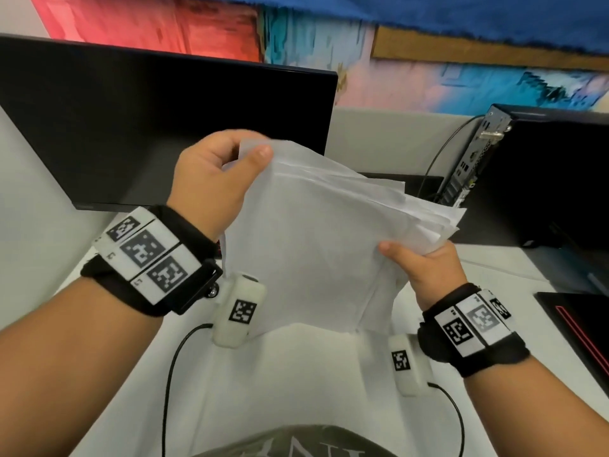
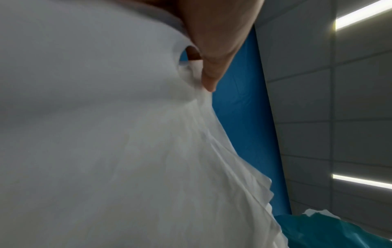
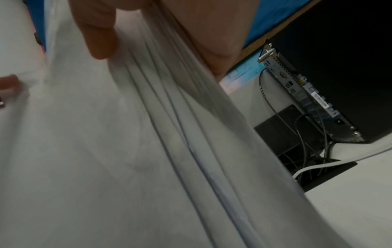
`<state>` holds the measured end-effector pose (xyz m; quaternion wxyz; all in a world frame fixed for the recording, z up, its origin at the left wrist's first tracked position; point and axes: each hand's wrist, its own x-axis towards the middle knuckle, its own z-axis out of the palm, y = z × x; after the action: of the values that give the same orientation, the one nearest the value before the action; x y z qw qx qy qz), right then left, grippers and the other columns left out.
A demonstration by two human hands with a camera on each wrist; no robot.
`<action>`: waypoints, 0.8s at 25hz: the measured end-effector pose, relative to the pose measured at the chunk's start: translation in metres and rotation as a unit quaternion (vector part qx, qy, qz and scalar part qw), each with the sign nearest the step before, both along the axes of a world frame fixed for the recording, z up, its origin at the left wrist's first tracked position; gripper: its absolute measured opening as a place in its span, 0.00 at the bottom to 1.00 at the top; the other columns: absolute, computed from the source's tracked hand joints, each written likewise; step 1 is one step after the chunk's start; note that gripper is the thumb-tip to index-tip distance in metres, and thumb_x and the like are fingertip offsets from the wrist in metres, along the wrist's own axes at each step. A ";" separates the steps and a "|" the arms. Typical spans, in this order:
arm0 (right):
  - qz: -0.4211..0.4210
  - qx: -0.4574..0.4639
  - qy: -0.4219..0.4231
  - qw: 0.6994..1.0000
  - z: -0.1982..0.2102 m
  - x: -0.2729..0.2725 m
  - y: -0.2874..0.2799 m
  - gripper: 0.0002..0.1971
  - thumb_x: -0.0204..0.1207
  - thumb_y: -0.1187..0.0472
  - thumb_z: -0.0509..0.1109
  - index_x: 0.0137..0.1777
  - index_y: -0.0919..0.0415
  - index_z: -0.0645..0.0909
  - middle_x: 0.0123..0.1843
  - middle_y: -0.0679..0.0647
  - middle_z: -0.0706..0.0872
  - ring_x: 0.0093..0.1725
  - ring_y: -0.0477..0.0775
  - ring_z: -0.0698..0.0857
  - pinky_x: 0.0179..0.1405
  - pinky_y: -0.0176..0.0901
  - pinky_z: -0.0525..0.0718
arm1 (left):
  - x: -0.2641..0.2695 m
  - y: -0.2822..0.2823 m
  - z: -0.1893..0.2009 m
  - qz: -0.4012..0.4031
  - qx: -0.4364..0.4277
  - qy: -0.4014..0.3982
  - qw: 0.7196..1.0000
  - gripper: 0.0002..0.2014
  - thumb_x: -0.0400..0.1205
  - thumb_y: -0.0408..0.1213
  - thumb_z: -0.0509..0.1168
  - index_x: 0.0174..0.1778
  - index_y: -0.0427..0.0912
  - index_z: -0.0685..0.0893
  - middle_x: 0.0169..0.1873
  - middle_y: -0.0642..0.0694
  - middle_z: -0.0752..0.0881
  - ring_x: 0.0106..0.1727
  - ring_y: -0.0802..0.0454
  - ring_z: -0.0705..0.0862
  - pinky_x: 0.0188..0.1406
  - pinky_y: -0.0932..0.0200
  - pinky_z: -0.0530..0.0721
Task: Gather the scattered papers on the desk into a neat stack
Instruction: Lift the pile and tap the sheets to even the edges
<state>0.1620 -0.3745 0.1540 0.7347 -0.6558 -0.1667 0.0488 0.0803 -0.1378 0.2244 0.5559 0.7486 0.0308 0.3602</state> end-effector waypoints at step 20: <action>-0.068 0.059 -0.004 0.996 0.010 -0.014 0.001 0.21 0.68 0.73 0.73 0.63 0.67 0.79 0.51 0.55 0.90 0.50 0.51 0.90 0.43 0.36 0.86 | -0.012 0.010 -0.013 -0.124 -0.088 0.034 0.988 0.12 0.66 0.45 0.67 0.46 0.58 0.83 0.42 0.58 0.88 0.42 0.59 0.87 0.37 0.63 0.84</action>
<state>0.1484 -0.3735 0.1639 0.7730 -0.6212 -0.1277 -0.0137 0.0683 -0.1273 0.2116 0.6585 0.7069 -0.0120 0.2581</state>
